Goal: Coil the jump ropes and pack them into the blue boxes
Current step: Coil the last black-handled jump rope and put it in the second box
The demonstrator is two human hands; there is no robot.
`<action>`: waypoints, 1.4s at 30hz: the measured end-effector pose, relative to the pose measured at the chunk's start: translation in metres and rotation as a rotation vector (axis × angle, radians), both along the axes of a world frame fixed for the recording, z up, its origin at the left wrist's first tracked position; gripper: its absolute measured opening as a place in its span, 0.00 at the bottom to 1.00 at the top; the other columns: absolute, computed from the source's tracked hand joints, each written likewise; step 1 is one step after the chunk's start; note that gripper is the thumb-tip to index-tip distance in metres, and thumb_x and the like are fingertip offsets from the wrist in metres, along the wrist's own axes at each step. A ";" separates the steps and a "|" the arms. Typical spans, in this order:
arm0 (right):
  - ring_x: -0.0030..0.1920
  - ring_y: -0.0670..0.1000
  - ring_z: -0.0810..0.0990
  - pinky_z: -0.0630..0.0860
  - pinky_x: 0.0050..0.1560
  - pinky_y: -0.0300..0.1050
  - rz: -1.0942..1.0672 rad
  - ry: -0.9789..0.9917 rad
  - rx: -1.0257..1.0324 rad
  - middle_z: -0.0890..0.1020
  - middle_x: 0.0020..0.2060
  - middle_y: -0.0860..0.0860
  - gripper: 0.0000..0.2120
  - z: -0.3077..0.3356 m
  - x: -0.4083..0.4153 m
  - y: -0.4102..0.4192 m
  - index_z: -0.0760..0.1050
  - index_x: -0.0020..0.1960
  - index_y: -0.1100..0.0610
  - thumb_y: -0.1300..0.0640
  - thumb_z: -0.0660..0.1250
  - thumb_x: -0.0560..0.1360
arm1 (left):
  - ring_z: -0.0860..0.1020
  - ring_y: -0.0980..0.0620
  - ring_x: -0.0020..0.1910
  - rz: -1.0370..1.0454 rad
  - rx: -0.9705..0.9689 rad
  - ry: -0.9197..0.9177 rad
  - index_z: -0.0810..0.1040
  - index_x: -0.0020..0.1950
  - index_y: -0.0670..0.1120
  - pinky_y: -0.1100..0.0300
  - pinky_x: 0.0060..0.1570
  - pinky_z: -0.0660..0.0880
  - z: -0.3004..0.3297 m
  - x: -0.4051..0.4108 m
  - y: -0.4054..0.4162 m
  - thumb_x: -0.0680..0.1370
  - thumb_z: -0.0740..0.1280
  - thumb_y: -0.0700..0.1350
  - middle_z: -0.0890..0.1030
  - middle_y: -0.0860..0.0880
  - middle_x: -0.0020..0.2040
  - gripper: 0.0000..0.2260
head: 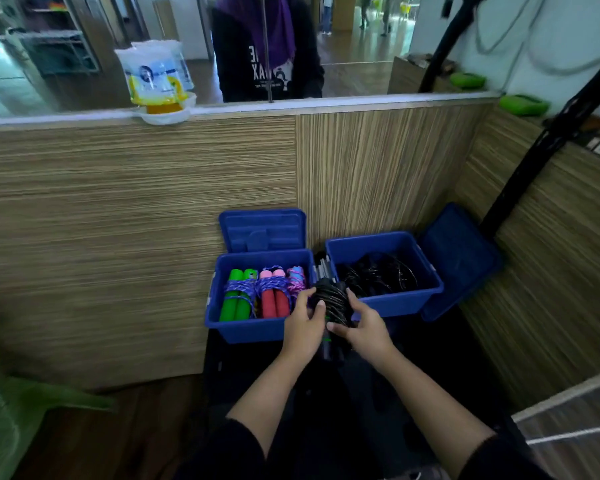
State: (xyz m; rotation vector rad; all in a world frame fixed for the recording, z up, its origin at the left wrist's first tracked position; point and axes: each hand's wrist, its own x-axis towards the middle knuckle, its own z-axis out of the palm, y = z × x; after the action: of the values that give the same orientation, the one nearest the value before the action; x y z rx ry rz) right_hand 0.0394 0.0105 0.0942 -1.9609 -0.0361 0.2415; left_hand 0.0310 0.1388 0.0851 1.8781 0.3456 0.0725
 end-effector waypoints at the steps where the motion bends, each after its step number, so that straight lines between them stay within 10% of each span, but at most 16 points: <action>1: 0.66 0.42 0.67 0.64 0.65 0.35 -0.010 -0.003 -0.015 0.70 0.69 0.50 0.39 0.002 0.007 -0.009 0.60 0.74 0.58 0.60 0.75 0.68 | 0.76 0.51 0.38 -0.030 0.012 0.003 0.72 0.67 0.52 0.61 0.41 0.69 -0.001 0.009 -0.006 0.80 0.63 0.47 0.77 0.51 0.37 0.14; 7: 0.69 0.48 0.68 0.65 0.64 0.36 -0.014 -0.034 -0.100 0.71 0.68 0.49 0.35 -0.001 0.065 -0.054 0.62 0.73 0.56 0.58 0.73 0.71 | 0.77 0.56 0.36 -0.139 0.027 -0.044 0.66 0.69 0.63 0.73 0.35 0.69 0.002 0.060 -0.045 0.81 0.62 0.47 0.79 0.51 0.38 0.18; 15: 0.71 0.50 0.66 0.63 0.69 0.39 0.047 -0.016 -0.115 0.68 0.70 0.51 0.33 -0.017 0.146 -0.075 0.62 0.73 0.60 0.59 0.71 0.72 | 0.80 0.49 0.48 -0.066 0.182 0.047 0.66 0.69 0.49 0.59 0.46 0.70 -0.012 0.137 -0.068 0.82 0.60 0.50 0.80 0.52 0.46 0.16; 21: 0.71 0.50 0.66 0.58 0.65 0.32 0.099 0.065 -0.149 0.70 0.69 0.53 0.32 -0.045 0.180 -0.076 0.62 0.73 0.61 0.61 0.70 0.73 | 0.73 0.48 0.62 -0.122 0.891 0.009 0.75 0.65 0.50 0.49 0.58 0.63 -0.038 0.167 -0.054 0.80 0.53 0.56 0.79 0.50 0.58 0.20; 29: 0.69 0.49 0.67 0.58 0.65 0.31 0.208 0.047 -0.248 0.68 0.69 0.52 0.33 -0.062 0.188 -0.082 0.57 0.75 0.57 0.59 0.68 0.75 | 0.78 0.50 0.61 -0.225 0.841 -0.148 0.83 0.56 0.43 0.51 0.74 0.43 -0.070 0.177 -0.042 0.80 0.61 0.49 0.82 0.48 0.59 0.15; 34: 0.76 0.50 0.52 0.46 0.67 0.32 0.294 -0.029 -0.361 0.55 0.76 0.52 0.33 -0.069 0.183 -0.071 0.47 0.77 0.58 0.49 0.60 0.79 | 0.83 0.52 0.41 -0.232 0.987 -0.309 0.83 0.41 0.44 0.43 0.70 0.53 -0.076 0.178 -0.034 0.78 0.58 0.52 0.84 0.50 0.39 0.18; 42: 0.72 0.54 0.64 0.57 0.69 0.35 0.269 -0.126 -0.387 0.66 0.72 0.56 0.25 -0.066 0.187 -0.064 0.59 0.74 0.60 0.57 0.61 0.79 | 0.80 0.47 0.54 -0.307 0.972 -0.352 0.79 0.56 0.40 0.38 0.71 0.58 -0.077 0.172 -0.021 0.77 0.58 0.49 0.82 0.45 0.52 0.17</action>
State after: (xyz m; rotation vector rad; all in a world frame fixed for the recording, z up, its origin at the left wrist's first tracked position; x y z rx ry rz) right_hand 0.2266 -0.0533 0.0278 -2.3548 -0.3598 0.3185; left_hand 0.2032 0.1180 0.0080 2.7878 -0.2917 0.4164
